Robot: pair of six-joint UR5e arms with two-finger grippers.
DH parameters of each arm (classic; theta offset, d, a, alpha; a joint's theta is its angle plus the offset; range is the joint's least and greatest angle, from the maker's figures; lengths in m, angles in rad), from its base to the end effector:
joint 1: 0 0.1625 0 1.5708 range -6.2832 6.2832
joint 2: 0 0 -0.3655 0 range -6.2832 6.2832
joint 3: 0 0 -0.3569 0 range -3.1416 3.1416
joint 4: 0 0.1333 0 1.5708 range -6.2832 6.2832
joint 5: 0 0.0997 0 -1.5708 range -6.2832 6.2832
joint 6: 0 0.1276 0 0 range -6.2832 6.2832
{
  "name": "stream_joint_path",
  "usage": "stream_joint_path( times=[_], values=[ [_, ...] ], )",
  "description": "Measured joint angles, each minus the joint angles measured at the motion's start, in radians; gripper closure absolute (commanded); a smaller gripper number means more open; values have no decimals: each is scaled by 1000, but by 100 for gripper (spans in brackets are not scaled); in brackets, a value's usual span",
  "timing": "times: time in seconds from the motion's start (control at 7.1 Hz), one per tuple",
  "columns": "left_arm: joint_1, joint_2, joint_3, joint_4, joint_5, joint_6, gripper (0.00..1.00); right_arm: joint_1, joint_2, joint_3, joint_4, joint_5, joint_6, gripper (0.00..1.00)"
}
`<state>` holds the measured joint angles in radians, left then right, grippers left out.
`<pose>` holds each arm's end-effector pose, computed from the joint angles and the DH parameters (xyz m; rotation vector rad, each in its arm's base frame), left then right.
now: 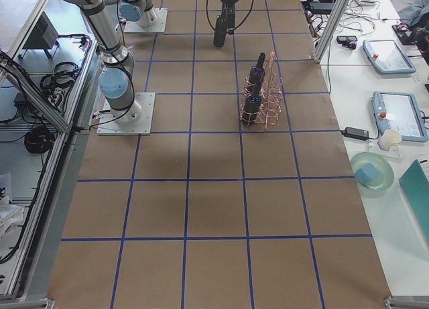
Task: Place wine into wine basket
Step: 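Carry the bottle with the left gripper toward the table centre and set it upright, then open the left gripper and raise it away from the standing bottle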
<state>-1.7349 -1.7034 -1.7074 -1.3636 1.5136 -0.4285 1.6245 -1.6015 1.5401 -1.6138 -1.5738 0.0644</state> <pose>-0.2178 -0.4545 0.2965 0.4117 -3.0753 -0.1180 0.1573 -0.4497 0.4332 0.0170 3.1341 -0.1637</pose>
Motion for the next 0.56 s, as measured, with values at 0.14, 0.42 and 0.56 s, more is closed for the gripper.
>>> stream_joint_path(
  times=[0.14,0.42,0.56],
  values=[
    [0,-3,-1,0,-4,0,64,0,0,0,0,0,0,0],
    [0,-7,-1,0,-6,0,0,0,0,0,0,0,0,0],
    [0,-5,2,0,-7,3,0,0,0,0,0,0,0,0]
  ],
)
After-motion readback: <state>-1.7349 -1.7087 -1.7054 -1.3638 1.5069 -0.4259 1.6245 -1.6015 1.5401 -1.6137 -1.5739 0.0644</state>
